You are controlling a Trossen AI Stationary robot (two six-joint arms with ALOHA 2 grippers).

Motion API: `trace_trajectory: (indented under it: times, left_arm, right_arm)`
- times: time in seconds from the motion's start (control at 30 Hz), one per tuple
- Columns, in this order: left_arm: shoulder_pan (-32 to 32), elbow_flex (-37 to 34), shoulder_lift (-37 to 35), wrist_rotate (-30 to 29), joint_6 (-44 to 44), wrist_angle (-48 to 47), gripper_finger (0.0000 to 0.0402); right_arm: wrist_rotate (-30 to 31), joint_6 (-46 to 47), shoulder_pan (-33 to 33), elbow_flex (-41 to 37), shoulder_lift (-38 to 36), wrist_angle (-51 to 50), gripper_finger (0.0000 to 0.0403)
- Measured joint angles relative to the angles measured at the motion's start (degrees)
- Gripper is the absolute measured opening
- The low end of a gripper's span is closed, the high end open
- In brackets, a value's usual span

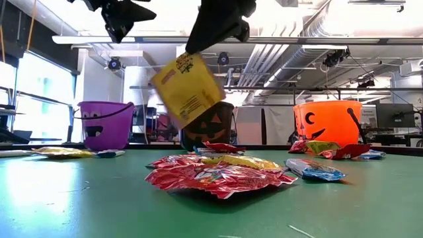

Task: Sort candy by brand, put in halloween buckets
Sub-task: Put the yellow candy pack into the black bucket

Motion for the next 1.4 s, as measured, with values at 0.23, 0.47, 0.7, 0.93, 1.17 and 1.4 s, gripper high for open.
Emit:
trace_trajectory:
  times: [0.23, 0.47, 0.7, 0.93, 1.17, 1.4]
  left_arm:
    - [-0.01, 0.00, -4.91, -4.14, -2.39, -3.00, 0.0110]
    - [0.01, 0.00, -8.92, -5.68, -1.60, -4.59, 0.0089]
    - [0.06, 0.00, -10.26, -6.46, -2.37, -5.73, 0.0081]
    - [0.01, 0.00, -10.24, -6.46, -3.86, -5.83, 0.0080]
    - [0.01, 0.00, -10.24, -6.46, -3.90, -5.79, 0.0080]
    - [0.01, 0.00, -10.21, -6.44, -3.51, -5.79, 0.0080]
  right_arm:
    - [2.22, -0.42, -2.75, 0.00, -3.42, -0.44, 0.0000]
    - [2.76, -2.61, -6.49, 0.02, -5.13, 0.36, 0.0000]
    - [2.64, -6.29, -10.95, 1.08, -6.24, 2.37, 0.0000]
    - [2.67, -11.58, -15.52, 7.33, -6.32, 2.54, 0.0000]
    - [2.79, -15.09, -18.80, 12.04, -6.34, 1.52, 0.0000]
    - [2.81, -15.77, -20.49, 13.46, -6.34, 1.18, 0.0000]
